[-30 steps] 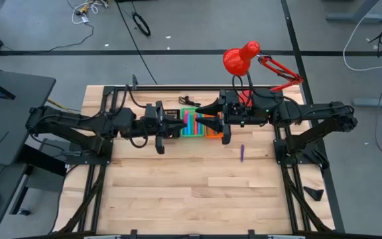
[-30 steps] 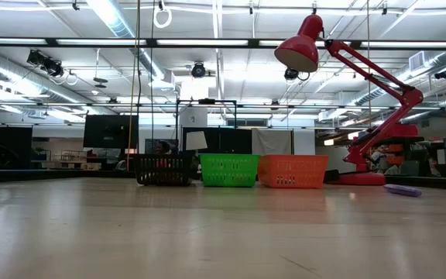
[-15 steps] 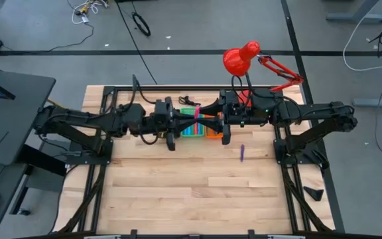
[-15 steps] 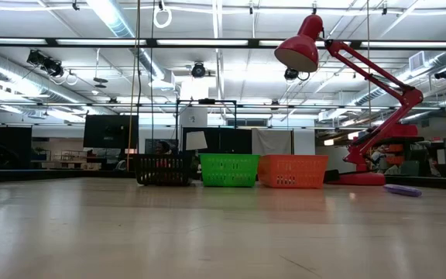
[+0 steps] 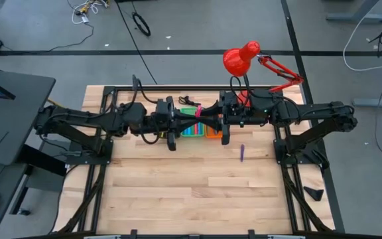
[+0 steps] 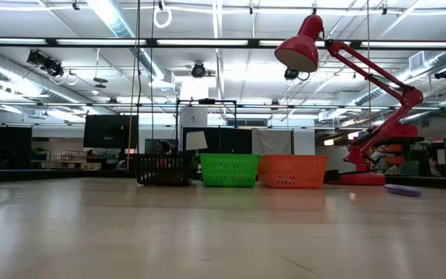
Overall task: Pick & Place Markers
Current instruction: Put the small pink pen into the orange bin
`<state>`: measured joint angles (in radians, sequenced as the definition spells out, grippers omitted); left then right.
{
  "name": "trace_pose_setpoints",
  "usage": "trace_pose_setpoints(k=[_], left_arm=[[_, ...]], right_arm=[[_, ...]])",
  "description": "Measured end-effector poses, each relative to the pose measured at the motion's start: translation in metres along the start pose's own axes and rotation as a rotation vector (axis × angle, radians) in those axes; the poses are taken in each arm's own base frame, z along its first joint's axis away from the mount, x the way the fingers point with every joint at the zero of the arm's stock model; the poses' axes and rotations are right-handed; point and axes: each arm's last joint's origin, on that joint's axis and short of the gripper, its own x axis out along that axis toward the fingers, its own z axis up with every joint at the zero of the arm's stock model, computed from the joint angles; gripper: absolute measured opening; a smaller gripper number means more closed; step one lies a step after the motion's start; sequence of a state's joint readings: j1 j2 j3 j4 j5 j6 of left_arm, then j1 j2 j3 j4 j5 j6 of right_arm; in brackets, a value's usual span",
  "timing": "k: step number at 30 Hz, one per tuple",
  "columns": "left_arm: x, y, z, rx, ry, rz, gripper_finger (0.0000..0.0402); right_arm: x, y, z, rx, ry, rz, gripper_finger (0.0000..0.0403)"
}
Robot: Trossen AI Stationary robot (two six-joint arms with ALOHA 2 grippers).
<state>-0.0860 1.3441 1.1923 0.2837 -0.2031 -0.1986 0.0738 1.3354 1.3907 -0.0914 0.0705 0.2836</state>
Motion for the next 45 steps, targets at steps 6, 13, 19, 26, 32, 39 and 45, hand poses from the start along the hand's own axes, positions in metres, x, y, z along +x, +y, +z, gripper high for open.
trace_pose_setpoints(k=[6, 13, 19, 26, 32, 39, 45], left_arm=[[0.000, 0.000, 0.000, -0.008, -0.001, 0.003, 0.0028], [-0.003, 0.000, -0.001, -0.045, 0.045, -0.025, 0.0123], [-0.017, 0.002, 0.003, -0.035, 0.123, -0.008, 0.0202], [-0.036, 0.005, 0.009, -0.030, 0.199, 0.022, 0.0227], [-0.048, 0.011, 0.006, -0.017, 0.302, 0.069, 0.0228], [-0.055, 0.022, 0.003, -0.001, 0.386, 0.124, 0.0228], [-0.055, 0.027, 0.001, -0.008, 0.421, 0.111, 0.0229]], right_arm=[[0.000, 0.000, 0.000, -0.025, 0.000, -0.005, 0.0024], [-0.001, -0.002, -0.003, -0.001, 0.019, -0.058, 0.0015], [-0.002, -0.002, -0.010, 0.058, 0.075, -0.135, 0.0015], [-0.009, 0.009, -0.022, 0.129, 0.082, -0.344, 0.0015], [-0.016, 0.019, -0.037, 0.291, 0.103, -0.480, 0.0014], [-0.023, 0.027, -0.047, 0.420, 0.080, -0.577, 0.0014], [-0.023, 0.017, -0.055, 0.525, 0.098, -0.660, 0.0014]])
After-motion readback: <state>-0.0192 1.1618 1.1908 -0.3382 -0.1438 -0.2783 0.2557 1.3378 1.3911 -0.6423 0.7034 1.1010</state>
